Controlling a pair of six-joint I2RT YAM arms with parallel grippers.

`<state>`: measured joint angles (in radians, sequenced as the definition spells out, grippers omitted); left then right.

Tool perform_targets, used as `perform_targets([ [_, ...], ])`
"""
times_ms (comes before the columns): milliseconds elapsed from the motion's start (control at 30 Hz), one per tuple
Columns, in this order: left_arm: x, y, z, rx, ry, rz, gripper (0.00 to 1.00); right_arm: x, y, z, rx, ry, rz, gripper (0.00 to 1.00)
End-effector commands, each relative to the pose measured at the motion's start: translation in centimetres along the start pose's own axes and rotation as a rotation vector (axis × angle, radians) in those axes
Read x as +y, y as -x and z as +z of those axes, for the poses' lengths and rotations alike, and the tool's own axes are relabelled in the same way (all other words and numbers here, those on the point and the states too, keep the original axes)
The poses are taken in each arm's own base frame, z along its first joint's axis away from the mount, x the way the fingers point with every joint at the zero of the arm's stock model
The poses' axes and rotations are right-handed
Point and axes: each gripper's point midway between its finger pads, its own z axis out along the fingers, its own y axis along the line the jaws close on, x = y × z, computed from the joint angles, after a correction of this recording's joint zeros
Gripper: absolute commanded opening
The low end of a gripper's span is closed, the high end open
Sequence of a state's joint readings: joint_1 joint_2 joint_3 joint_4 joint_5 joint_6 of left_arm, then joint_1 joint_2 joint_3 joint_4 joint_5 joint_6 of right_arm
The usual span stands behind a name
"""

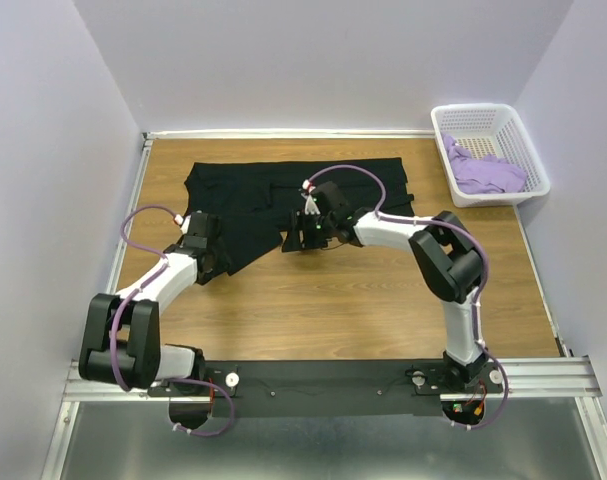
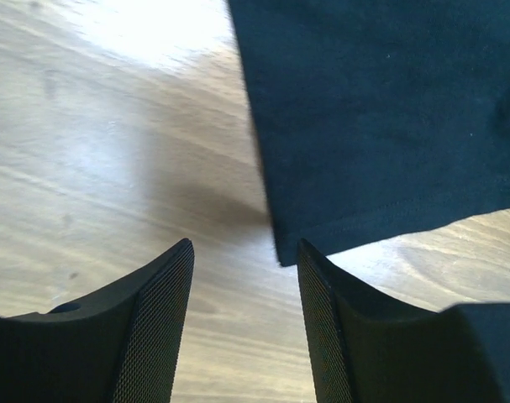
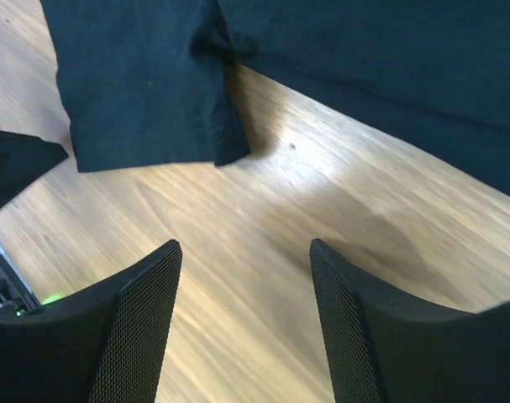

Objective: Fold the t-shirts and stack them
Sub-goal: Fold the tshirt

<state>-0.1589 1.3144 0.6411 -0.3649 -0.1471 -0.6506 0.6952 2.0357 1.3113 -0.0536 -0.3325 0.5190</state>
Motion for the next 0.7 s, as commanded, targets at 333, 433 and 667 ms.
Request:
perform_targets([
  [333, -1.3, -1.8, 2.2, 0.076, -0.006, 0.010, 0.43, 0.8, 0.7, 4.9, -0.022, 0.080, 0.023, 0.67],
  [433, -1.3, -2.0, 2.4, 0.084, -0.007, 0.012, 0.29, 0.9, 0.8, 5.1, -0.023, 0.081, 0.021, 0.66],
  [667, -1.7, -1.7, 2.3, 0.080, -0.020, 0.021, 0.00, 1.0, 0.9, 5.3, -0.017, 0.096, 0.022, 0.56],
])
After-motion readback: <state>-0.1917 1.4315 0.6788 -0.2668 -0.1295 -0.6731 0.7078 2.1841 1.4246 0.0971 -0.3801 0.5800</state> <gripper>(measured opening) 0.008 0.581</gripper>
